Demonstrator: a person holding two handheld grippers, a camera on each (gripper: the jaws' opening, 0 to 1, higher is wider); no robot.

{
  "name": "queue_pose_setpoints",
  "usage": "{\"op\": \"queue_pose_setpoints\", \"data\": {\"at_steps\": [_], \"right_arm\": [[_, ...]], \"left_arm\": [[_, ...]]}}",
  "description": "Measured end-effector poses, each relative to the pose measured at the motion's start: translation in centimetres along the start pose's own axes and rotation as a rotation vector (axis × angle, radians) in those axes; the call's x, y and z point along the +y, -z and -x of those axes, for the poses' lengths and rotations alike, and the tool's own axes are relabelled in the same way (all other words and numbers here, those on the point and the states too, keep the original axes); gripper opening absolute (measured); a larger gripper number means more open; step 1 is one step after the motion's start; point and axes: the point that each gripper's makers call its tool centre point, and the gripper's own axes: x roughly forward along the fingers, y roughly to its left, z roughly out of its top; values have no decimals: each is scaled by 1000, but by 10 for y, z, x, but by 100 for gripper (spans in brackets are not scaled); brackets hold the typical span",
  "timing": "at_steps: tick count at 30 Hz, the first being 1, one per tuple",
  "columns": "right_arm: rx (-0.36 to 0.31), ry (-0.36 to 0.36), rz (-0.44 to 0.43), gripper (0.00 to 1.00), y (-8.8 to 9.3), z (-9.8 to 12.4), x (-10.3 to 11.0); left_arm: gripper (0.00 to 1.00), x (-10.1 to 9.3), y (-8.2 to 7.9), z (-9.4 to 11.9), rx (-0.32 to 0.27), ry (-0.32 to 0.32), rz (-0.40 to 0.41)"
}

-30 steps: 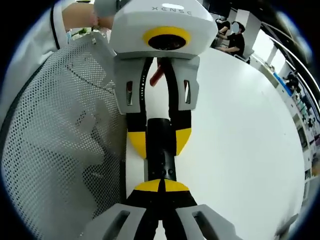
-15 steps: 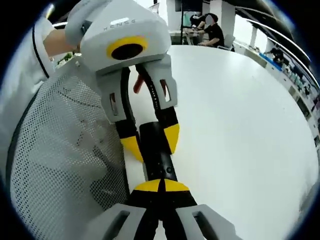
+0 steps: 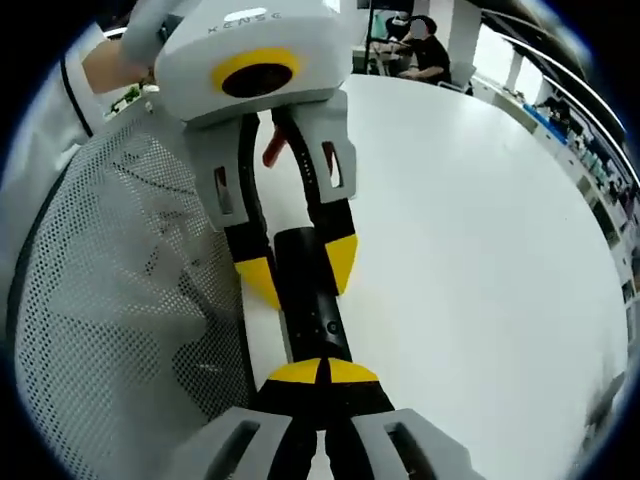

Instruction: Press the specified remote control buttons in sequence, fully releasing each button before pressing the next.

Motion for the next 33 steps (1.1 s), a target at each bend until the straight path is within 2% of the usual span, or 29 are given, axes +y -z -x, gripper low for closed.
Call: {"op": "queue_pose_setpoints", "data": {"at_steps": [2, 5, 14, 18, 21, 24, 27, 29, 31, 33], "right_arm": [[-28, -18, -39, 0, -1, 1, 0], [-41, -28, -50, 0, 0, 2, 0], [-12, -2, -41, 0, 10, 9, 0], [13, 19, 1, 0, 10, 8, 0], [54, 33, 94, 0, 10, 7, -2], [67, 64, 226, 0, 8, 4, -1], [64, 101, 271, 0, 9, 1, 0], [61, 111, 262, 0, 9, 1, 0], [38, 118, 212, 0, 9, 1, -2], [-27, 103, 83, 0, 8, 2, -2]], "left_arm": [[25, 0, 0, 0, -1, 0, 1], [25, 0, 0, 0, 1, -1, 2], [25, 0, 0, 0, 5, -1, 2], [25, 0, 0, 0, 1, -2, 6], [25, 0, 0, 0, -4, -3, 8], [25, 0, 0, 0, -6, -4, 9], [25, 0, -1, 0, 4, -15, 16], [25, 0, -1, -1, 20, -23, 26], [25, 0, -1, -1, 25, -27, 30], [25, 0, 0, -1, 31, -29, 32]]}}
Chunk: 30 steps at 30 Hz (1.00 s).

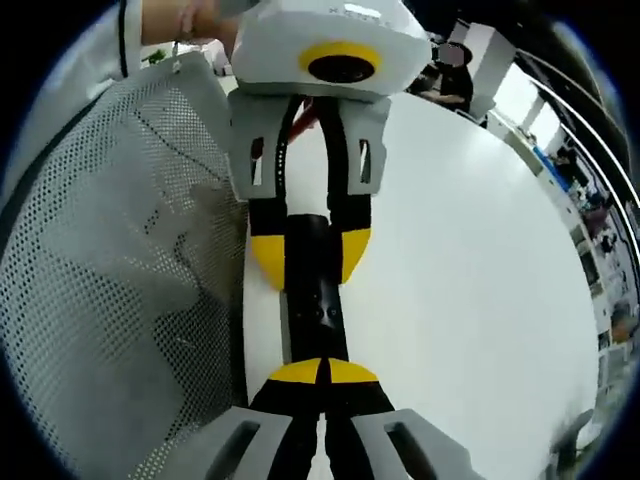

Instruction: Press the specified remote control buttons in sequence, fully releasing each button before pressing the next.

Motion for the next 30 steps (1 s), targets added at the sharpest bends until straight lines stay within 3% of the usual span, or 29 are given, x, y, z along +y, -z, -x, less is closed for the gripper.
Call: {"op": "queue_pose_setpoints", "data": {"at_steps": [3, 7, 9, 11, 12, 15, 21, 26, 30], "right_arm": [[-48, -7, -141, 0, 0, 4, -1], [-34, -2, -145, 0, -4, 3, -1], [-88, 2, -203, 0, -15, 1, -1], [-57, 1, -172, 0, -14, -2, 2], [-1, -5, -105, 0, -8, -4, 5], [9, 12, -23, 0, -9, -3, 5], [32, 35, 7, 0, -8, -5, 5], [-31, 37, -194, 0, -9, -4, 2], [-39, 44, -198, 0, -9, -3, 2]], "left_arm": [[25, 0, 0, 0, 3, -6, 8], [25, 0, 1, 0, -3, -14, 25], [25, 0, 1, 1, -17, -16, 32], [25, 0, 1, 1, -26, -18, 33], [25, 0, 1, 1, -31, -19, 35], [25, 0, 1, 1, -36, -21, 37], [25, -1, 0, 1, -29, -20, 32], [25, 0, 0, 1, -33, -20, 33], [25, -1, 0, 1, -37, -22, 35]]}}
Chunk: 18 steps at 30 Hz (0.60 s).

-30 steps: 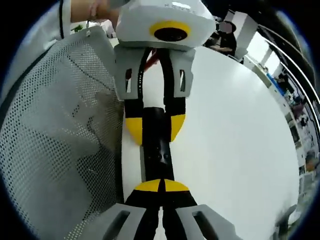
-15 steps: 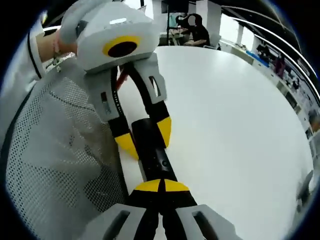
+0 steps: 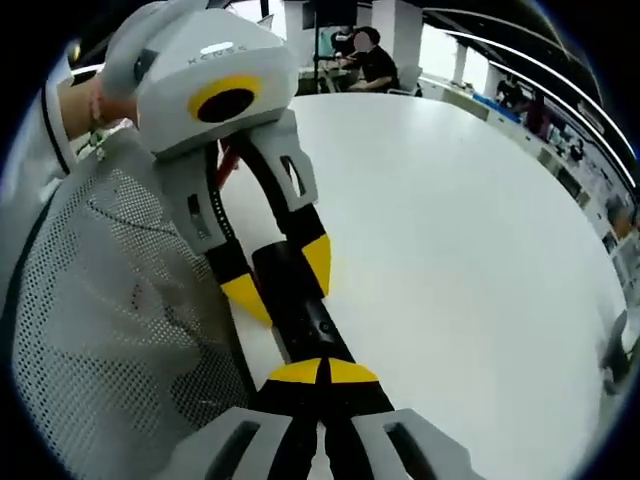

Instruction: Press the specified remote control buttons in sequence, fully releasing each button before pressing the next.

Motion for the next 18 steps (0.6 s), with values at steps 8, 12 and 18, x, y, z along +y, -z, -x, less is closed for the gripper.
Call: {"op": "queue_pose_setpoints", "data": {"at_steps": [8, 12, 18], "right_arm": [[-21, -32, 55, 0, -8, -3, 6], [-6, -34, 77, 0, -7, -3, 5], [4, -35, 59, 0, -8, -5, 2]], "left_arm": [[25, 0, 0, 0, -11, -4, 8], [25, 0, 0, 0, -17, -8, 15], [25, 0, 0, 0, -9, -4, 3]]}}
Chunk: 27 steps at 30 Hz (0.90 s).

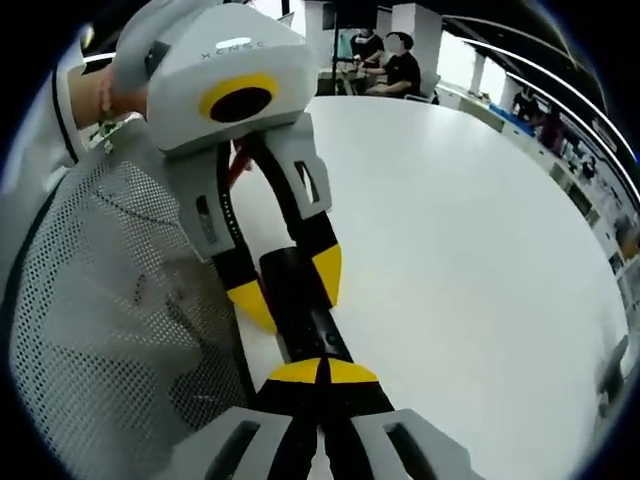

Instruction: Press the specified remote control buttons in sequence, fully releasing each button before pressing the next.

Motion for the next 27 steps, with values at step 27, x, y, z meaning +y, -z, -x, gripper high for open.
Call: {"op": "queue_pose_setpoints", "data": {"at_steps": [27], "right_arm": [[61, -55, 147, 0, -6, -8, 22]], "left_arm": [[25, 0, 1, 0, 3, 23, -16]]}}
